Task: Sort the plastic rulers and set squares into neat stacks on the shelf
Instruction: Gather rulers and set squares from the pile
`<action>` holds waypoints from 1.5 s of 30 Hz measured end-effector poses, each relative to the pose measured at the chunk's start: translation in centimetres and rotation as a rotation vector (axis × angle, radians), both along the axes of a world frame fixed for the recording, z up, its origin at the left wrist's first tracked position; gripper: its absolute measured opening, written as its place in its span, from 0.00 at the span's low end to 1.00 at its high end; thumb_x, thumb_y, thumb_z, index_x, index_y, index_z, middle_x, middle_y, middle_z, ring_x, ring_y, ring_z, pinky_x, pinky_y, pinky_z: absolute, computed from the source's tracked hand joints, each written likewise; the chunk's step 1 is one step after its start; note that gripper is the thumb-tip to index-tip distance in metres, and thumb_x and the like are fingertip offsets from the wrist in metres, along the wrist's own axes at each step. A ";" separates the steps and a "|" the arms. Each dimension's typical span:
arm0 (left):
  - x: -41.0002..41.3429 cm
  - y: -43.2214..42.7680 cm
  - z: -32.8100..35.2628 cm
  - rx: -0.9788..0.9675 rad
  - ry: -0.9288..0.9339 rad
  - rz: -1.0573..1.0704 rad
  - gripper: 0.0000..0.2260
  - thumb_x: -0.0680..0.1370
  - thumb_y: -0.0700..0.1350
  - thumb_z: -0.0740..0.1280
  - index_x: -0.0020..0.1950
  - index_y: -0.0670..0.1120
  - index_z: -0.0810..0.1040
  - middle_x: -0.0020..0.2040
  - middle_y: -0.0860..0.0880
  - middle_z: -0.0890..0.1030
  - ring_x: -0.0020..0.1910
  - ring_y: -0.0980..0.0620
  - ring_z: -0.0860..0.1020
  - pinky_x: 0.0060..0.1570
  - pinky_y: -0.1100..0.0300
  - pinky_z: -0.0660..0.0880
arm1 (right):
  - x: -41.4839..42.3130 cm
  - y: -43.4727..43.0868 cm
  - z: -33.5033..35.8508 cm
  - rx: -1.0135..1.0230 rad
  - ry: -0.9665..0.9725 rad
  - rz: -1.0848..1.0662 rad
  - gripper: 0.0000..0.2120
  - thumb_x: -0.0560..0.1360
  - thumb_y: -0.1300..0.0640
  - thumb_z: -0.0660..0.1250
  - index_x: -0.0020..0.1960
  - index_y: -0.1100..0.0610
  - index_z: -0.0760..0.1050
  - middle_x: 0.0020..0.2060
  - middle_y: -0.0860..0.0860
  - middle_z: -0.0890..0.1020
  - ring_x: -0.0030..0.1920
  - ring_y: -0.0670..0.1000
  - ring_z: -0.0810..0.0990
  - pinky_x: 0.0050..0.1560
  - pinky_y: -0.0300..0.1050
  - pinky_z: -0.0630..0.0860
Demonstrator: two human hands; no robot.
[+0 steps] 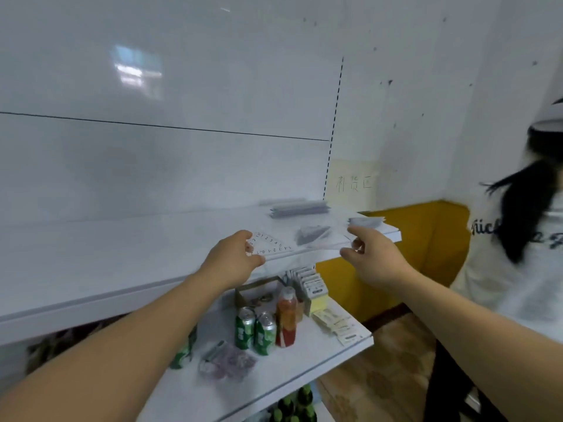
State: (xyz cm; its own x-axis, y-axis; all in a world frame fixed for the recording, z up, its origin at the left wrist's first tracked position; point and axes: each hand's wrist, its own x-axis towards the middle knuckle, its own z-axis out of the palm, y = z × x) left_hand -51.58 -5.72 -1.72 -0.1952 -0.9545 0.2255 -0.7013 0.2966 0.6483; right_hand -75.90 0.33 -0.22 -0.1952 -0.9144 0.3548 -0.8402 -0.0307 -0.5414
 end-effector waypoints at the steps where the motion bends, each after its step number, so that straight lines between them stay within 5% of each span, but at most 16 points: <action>1: -1.0 -0.4 0.0 0.005 -0.019 0.012 0.28 0.75 0.51 0.68 0.73 0.47 0.64 0.65 0.48 0.74 0.61 0.48 0.73 0.59 0.57 0.69 | -0.9 -0.4 -0.1 0.010 -0.002 -0.001 0.26 0.78 0.52 0.65 0.73 0.53 0.63 0.58 0.51 0.76 0.54 0.49 0.73 0.54 0.42 0.71; 14: -6.0 -10.9 0.4 0.010 0.082 0.141 0.26 0.75 0.49 0.68 0.71 0.45 0.66 0.64 0.48 0.74 0.62 0.49 0.73 0.56 0.61 0.65 | -5.6 -14.6 -1.2 0.119 0.119 0.184 0.25 0.78 0.47 0.61 0.73 0.50 0.63 0.70 0.52 0.67 0.68 0.53 0.68 0.66 0.48 0.64; 20: -9.3 -13.7 0.1 0.073 0.117 0.154 0.26 0.75 0.48 0.69 0.71 0.44 0.67 0.64 0.47 0.74 0.61 0.50 0.73 0.55 0.62 0.65 | -7.3 -19.8 -0.3 0.296 0.218 0.383 0.25 0.78 0.47 0.62 0.73 0.51 0.64 0.72 0.50 0.65 0.70 0.51 0.65 0.65 0.41 0.60; 29: -13.6 -13.0 -0.1 0.071 0.023 0.243 0.27 0.75 0.52 0.68 0.71 0.47 0.67 0.67 0.49 0.72 0.62 0.51 0.73 0.61 0.58 0.68 | -11.2 -23.1 0.0 0.339 0.387 0.538 0.37 0.72 0.36 0.65 0.75 0.48 0.58 0.75 0.47 0.62 0.73 0.51 0.61 0.70 0.48 0.58; 34: -16.3 -12.1 -0.1 0.085 -0.069 0.291 0.23 0.75 0.52 0.68 0.68 0.47 0.70 0.64 0.49 0.75 0.57 0.51 0.74 0.57 0.59 0.70 | -15.3 -24.3 -0.9 0.352 0.574 0.469 0.40 0.71 0.29 0.58 0.76 0.48 0.54 0.76 0.49 0.58 0.74 0.54 0.59 0.71 0.52 0.58; 45: -18.1 -11.7 -0.6 0.159 -0.208 0.324 0.32 0.73 0.55 0.69 0.73 0.47 0.63 0.70 0.47 0.70 0.65 0.49 0.71 0.64 0.58 0.67 | -16.4 -25.5 -1.1 0.335 0.654 0.560 0.37 0.72 0.29 0.54 0.74 0.47 0.59 0.74 0.50 0.63 0.72 0.54 0.64 0.70 0.54 0.62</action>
